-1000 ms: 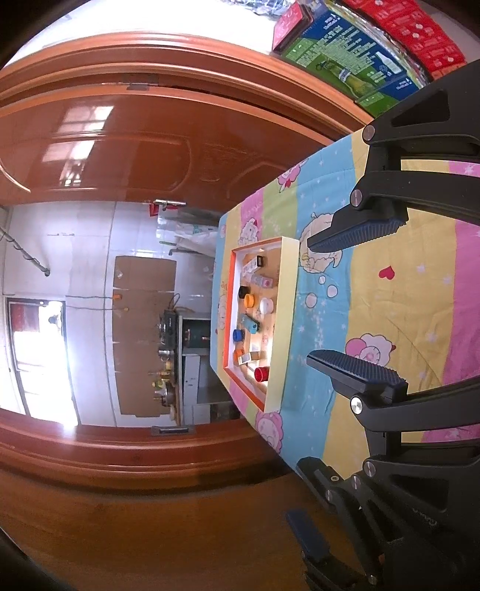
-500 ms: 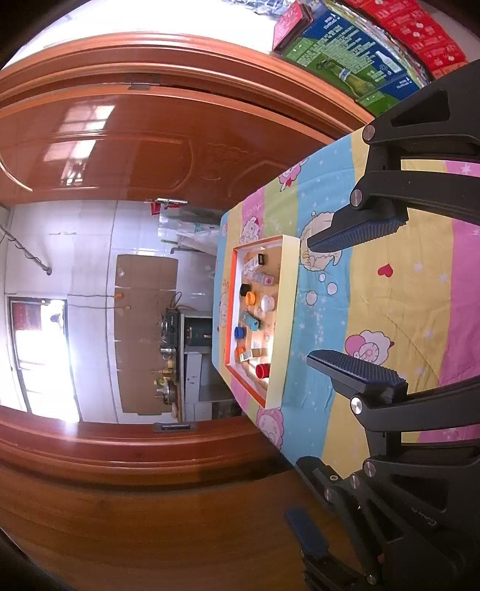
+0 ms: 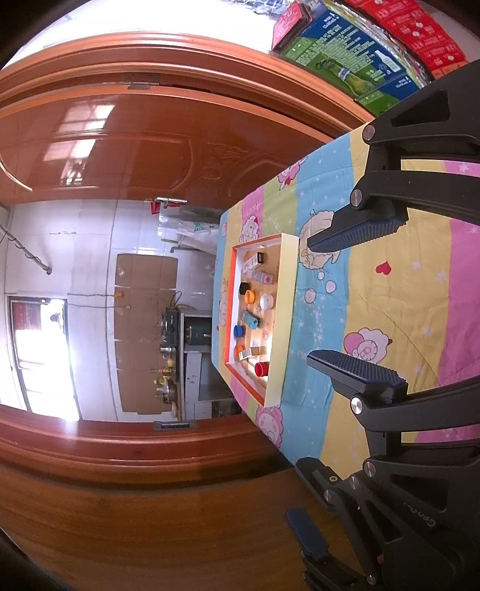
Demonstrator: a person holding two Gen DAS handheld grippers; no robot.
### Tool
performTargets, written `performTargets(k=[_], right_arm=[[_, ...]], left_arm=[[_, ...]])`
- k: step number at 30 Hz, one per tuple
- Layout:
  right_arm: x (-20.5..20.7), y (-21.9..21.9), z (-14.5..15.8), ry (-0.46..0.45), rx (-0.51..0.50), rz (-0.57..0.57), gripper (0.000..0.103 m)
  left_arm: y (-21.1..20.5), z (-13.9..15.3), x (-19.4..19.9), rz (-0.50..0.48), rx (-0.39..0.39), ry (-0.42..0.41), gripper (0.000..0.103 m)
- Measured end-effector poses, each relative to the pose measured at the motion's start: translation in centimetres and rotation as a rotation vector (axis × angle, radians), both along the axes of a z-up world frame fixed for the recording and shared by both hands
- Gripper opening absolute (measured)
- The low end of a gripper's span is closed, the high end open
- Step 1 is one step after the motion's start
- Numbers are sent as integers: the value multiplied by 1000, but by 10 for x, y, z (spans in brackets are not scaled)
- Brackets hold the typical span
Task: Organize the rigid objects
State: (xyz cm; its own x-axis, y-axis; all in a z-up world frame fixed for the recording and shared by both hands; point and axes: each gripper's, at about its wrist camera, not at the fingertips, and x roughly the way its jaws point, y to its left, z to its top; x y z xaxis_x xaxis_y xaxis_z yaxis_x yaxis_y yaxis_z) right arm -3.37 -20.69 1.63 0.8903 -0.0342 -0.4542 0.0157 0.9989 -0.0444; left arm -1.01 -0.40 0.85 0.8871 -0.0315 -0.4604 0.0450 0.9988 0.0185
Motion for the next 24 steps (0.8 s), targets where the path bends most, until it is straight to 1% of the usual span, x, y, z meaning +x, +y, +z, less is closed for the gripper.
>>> performTargets(k=[24], right_arm=[[-3, 5, 0, -3, 3, 2, 57]], left_arm=[[1, 0, -1, -5, -3, 2, 54]])
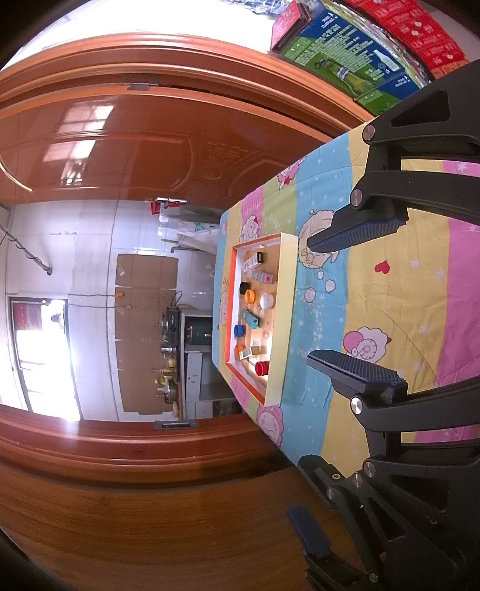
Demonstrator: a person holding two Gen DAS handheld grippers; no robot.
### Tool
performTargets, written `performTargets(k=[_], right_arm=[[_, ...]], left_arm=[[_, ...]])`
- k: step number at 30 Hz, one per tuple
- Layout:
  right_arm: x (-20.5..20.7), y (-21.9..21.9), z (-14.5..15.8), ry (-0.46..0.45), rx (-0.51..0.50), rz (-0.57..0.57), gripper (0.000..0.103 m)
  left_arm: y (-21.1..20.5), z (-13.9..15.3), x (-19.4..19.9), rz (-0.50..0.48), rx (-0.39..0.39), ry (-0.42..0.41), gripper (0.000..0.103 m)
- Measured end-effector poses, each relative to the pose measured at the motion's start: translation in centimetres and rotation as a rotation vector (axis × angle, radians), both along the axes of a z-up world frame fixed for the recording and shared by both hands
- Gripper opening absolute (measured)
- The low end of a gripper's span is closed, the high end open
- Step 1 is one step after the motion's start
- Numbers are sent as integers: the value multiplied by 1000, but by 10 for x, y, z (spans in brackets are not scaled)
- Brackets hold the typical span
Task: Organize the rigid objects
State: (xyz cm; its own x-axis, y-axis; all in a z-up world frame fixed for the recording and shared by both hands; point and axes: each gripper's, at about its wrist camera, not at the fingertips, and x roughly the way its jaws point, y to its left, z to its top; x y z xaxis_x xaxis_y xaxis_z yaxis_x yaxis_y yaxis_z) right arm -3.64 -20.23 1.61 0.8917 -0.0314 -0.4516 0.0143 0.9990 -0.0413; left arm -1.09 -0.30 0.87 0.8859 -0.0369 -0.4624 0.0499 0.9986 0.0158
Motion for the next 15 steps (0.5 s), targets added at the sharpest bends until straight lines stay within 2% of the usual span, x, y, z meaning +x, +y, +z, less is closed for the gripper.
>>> performTargets(k=[15], right_arm=[[-1, 1, 0, 1, 1, 3, 57]], left_arm=[[-2, -1, 0, -3, 0, 1, 54]])
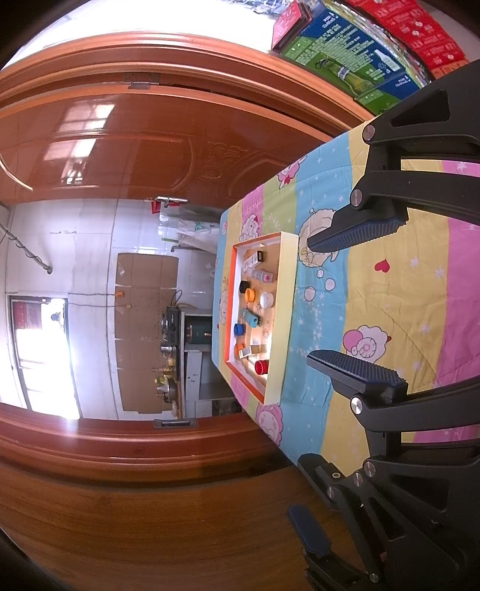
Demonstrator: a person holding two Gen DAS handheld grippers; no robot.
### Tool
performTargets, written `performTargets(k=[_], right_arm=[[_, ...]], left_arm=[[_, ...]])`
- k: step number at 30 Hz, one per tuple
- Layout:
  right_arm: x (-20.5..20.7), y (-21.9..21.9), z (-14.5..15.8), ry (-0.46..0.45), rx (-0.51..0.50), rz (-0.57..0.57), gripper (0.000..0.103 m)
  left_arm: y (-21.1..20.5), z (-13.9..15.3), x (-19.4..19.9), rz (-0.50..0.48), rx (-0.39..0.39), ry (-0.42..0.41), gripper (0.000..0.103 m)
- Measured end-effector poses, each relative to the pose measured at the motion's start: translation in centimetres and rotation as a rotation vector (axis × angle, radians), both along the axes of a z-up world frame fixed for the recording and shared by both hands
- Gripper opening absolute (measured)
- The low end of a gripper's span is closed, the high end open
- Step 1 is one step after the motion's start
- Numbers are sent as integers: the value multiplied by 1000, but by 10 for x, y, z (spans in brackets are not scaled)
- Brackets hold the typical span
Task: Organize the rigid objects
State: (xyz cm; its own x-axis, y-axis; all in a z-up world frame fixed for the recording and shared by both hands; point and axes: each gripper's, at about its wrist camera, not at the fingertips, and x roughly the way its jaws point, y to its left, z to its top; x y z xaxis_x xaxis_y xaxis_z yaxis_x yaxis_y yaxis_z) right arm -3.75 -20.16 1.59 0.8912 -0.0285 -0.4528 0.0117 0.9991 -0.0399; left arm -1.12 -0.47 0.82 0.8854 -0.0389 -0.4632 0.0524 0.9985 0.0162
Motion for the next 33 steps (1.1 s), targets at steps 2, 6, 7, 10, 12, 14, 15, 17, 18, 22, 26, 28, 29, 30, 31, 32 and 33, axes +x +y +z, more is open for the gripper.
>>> performTargets(k=[2, 6, 7, 10, 12, 14, 15, 17, 18, 22, 26, 28, 29, 30, 31, 32, 33], right_arm=[[0, 0, 0, -1, 0, 1, 57], [0, -1, 1, -2, 0, 0, 57], [0, -1, 1, -2, -2, -1, 57], [0, -1, 1, -1, 0, 1, 57], [0, -1, 1, -2, 0, 1, 57], [0, -1, 1, -2, 0, 0, 57], [0, -1, 1, -3, -1, 0, 57], [0, -1, 1, -2, 0, 0, 57], [0, -1, 1, -3, -1, 0, 57], [0, -1, 1, -3, -2, 0, 57], [0, -1, 1, -3, -1, 0, 57], [0, -1, 1, -2, -1, 0, 57], [0, -1, 1, -2, -1, 0, 57], [0, -1, 0, -2, -1, 0, 57], [-1, -1, 0, -2, 0, 0, 57], [0, -1, 0, -2, 0, 0, 57], [0, -1, 0, -1, -1, 0, 57]], left_arm=[[0, 0, 0, 0, 1, -1, 54], [0, 0, -1, -1, 0, 0, 54], [0, 0, -1, -1, 0, -1, 54], [-1, 0, -1, -2, 1, 0, 54], [-1, 0, -1, -3, 0, 1, 54], [0, 0, -1, -3, -1, 1, 54], [-1, 0, -1, -3, 0, 1, 54], [0, 0, -1, -3, 0, 1, 54], [0, 0, -2, -4, 0, 1, 54], [0, 0, -1, -5, 0, 2, 54], [0, -1, -2, -5, 1, 3, 54], [0, -1, -2, -6, 1, 3, 54], [0, -1, -2, -7, 0, 4, 54], [1, -1, -1, -7, 0, 5, 54], [1, -2, -1, -8, 1, 6, 54], [1, -2, -1, -8, 1, 7, 54], [1, -2, -2, -7, 2, 7, 54]])
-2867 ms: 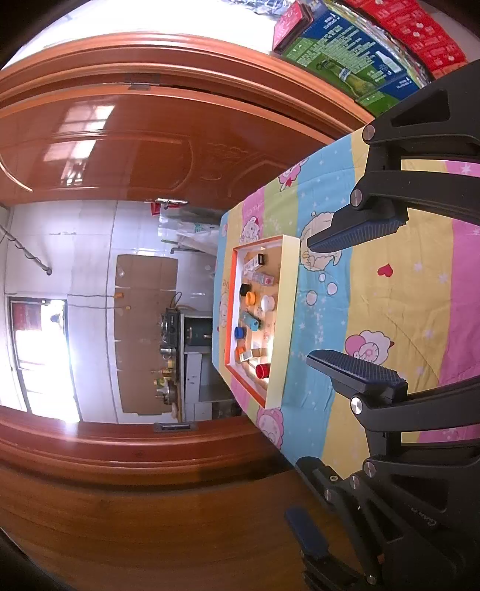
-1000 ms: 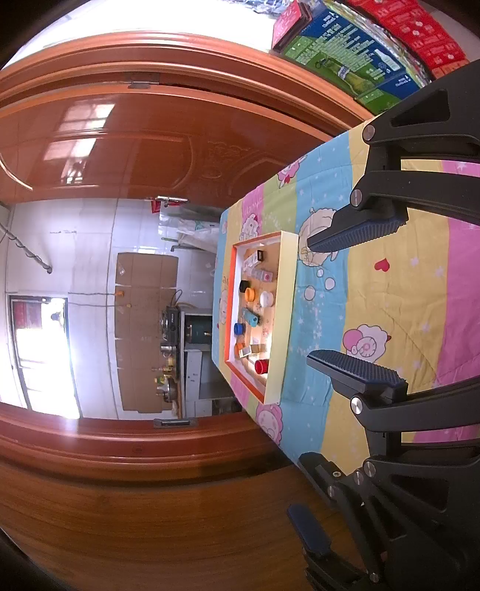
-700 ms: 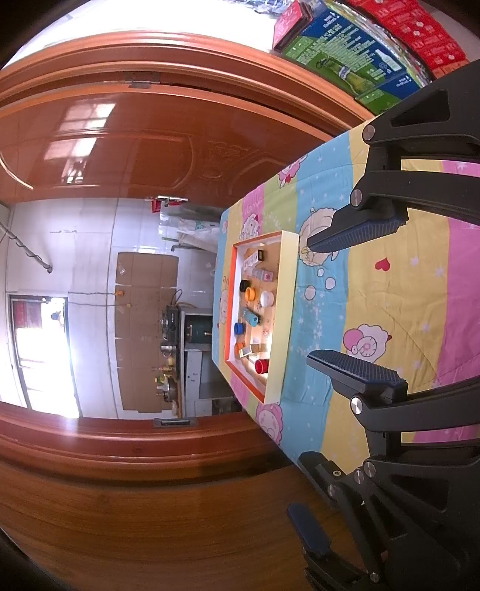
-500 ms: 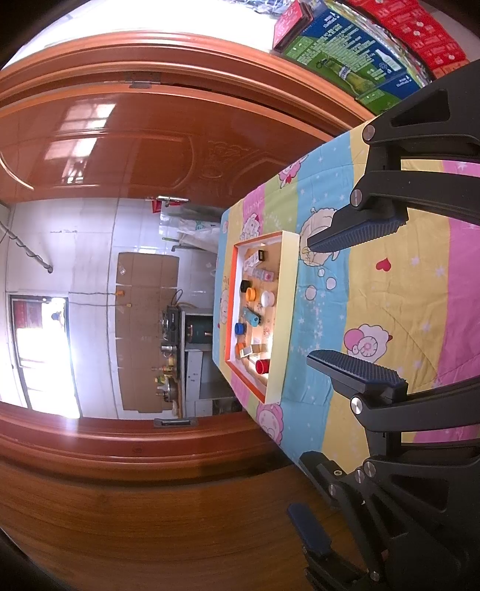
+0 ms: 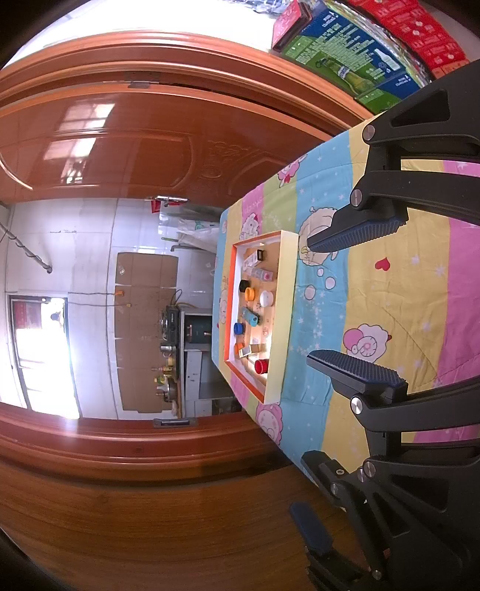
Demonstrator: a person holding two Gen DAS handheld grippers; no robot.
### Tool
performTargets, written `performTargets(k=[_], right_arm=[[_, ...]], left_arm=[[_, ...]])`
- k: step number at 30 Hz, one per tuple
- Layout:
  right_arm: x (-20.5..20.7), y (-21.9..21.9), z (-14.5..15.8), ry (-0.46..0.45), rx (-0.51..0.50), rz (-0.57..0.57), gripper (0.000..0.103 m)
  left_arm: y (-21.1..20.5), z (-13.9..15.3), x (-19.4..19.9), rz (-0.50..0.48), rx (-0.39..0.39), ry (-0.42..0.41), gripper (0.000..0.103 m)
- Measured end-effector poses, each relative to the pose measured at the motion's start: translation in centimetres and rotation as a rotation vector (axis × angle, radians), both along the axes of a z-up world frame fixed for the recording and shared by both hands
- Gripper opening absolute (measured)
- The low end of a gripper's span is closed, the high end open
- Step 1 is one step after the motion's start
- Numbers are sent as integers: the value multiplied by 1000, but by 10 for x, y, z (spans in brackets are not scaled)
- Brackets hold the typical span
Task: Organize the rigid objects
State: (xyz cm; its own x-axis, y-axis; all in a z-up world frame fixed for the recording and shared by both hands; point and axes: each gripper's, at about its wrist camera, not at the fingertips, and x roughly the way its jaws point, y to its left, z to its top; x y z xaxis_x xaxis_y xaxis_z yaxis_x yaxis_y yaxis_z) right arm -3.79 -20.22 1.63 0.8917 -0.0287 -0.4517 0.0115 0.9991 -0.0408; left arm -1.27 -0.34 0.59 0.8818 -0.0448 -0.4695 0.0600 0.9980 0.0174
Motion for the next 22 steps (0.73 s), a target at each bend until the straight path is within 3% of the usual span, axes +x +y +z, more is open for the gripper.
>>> performTargets(k=[22], right_arm=[[0, 0, 0, 0, 0, 0, 57]], left_arm=[[0, -7, -3, 1, 16, -3, 54]])
